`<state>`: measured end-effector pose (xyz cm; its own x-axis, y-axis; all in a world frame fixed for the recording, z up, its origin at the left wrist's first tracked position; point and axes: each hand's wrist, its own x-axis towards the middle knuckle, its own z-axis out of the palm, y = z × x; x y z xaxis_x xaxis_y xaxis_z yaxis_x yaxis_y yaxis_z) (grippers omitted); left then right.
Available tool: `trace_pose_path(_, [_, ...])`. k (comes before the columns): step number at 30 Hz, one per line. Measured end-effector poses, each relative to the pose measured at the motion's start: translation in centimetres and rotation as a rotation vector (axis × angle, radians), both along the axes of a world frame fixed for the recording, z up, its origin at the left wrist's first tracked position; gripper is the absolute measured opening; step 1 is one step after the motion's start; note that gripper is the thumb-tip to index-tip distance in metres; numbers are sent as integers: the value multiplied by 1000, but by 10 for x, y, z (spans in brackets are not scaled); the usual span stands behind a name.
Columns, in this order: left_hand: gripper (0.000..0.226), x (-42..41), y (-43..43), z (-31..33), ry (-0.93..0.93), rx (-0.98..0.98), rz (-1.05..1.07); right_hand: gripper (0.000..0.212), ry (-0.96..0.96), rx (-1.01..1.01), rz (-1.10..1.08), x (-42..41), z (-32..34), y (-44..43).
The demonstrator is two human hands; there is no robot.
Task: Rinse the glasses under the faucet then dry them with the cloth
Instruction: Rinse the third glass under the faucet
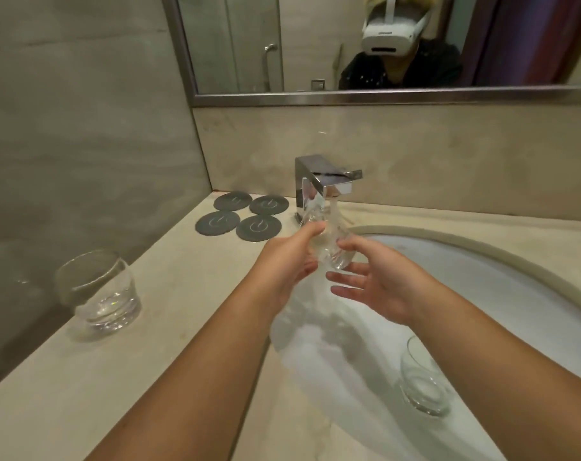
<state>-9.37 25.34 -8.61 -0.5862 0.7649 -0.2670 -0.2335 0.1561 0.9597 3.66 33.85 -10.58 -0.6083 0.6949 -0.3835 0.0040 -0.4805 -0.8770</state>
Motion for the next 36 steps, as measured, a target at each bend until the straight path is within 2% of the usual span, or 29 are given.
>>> trace_pose_path(4, [30,-1,4,-6,-61,25,5,16,150,-88,-64,-12,-6,7])
trace_pose_path(8, [43,-7,4,-14,14,-12,-61,11,239,-35,-125,-21,-11,10])
trace_pose_path(11, [72,-11,1,-16,326,-135,-100,11,207,161,-198,-26,-16,13])
trace_pose_path(12, [74,-12,-1,-16,461,-153,-90,14,145,282,-212,-26,-17,14])
trace_pose_path(15, [72,-14,-3,-20,799,-99,-120,43,-61,663,-223,-27,-22,14])
trace_pose_path(18, [82,-13,-1,-28,972,-127,-216,68,-188,863,-258,-30,-21,11])
trace_pose_path(20, [77,-12,1,-31,992,-120,-201,70,-206,927,-276,-31,-22,9])
trace_pose_path(22, [61,-10,1,-32,964,-88,-168,67,-203,957,-291,-32,-23,8])
trace_pose_path(28, [41,-6,2,-31,922,-61,-160,69,-181,895,-297,-30,-23,9])
trace_pose_path(32, [53,-7,5,-35,904,-64,-207,68,-130,830,-318,-30,-26,11])
trace_pose_path(36, [84,-8,3,-33,946,-33,-240,63,-164,860,-324,-30,-26,13])
